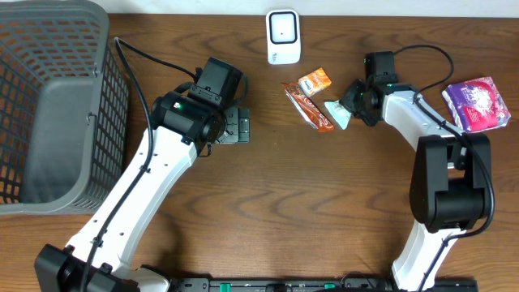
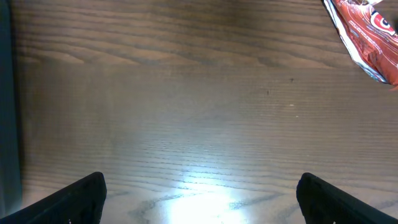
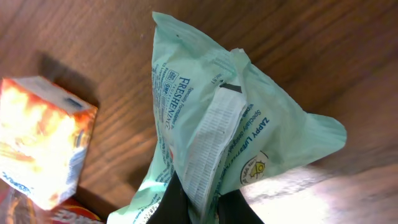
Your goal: Scan the item barcode
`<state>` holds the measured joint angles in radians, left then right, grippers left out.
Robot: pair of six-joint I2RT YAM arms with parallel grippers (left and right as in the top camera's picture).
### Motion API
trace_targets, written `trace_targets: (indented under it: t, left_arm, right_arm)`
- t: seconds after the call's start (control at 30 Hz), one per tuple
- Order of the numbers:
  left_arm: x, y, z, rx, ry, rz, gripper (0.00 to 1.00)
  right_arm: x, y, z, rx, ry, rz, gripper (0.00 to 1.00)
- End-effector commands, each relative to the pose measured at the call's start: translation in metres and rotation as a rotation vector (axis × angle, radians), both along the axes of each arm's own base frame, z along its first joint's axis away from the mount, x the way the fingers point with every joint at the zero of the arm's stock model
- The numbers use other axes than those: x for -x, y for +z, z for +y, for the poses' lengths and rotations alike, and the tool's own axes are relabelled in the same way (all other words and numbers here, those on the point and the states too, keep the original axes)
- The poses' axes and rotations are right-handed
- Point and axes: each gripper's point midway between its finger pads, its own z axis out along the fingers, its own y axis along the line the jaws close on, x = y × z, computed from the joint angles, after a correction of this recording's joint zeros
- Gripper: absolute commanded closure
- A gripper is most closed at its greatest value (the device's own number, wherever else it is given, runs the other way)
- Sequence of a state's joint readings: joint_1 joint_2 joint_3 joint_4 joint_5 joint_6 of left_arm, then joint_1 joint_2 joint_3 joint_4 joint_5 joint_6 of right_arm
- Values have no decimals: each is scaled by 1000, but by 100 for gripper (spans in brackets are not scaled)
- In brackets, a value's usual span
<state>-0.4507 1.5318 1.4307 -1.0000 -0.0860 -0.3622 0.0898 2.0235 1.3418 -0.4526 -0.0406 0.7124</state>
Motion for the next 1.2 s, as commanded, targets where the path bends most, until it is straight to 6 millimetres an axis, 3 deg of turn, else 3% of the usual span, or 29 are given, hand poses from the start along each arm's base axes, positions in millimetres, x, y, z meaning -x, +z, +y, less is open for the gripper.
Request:
trace_targets:
  t: [0.0,0.1,0.2,0.33,0.47,0.57,0.7,0.83,1.0,1.17]
  left_arm:
    - [0,-1,4,-17,13,-1,2]
    - [0,-1,4,-17,13,-1,3]
    - [0,-1,4,-17,12,-1,2]
    - [0,-1,4,-17,13,-1,2]
    - [0,-1,4,-17,12,-1,2]
    - [0,-1,4,-17,13,-1,2]
    - [0,-1,4,-17,13,-1,2]
    - [0,-1,4,-17,13,-1,2]
    - [0,-1,4,-17,13,-1,2]
    - [0,-1,4,-17,12,-1,2]
  right_arm:
    - [-1,41,-41,253,34,-39,99]
    - [15,85,-81,561,-12,-5,99]
    - [32,106,-104,812,-39,58,99]
    - [52,100,-122,1030,-47,156,99]
    - [62,65,-120,1080,18,254,99]
    - [66,39,-106,1052,91,309,92]
    - [69,8,-69,914,195,324,86]
    - [67,1,-24,809,285,279,65]
    - [51,21,22,795,352,192,36]
    - [30,59,33,768,330,136,19]
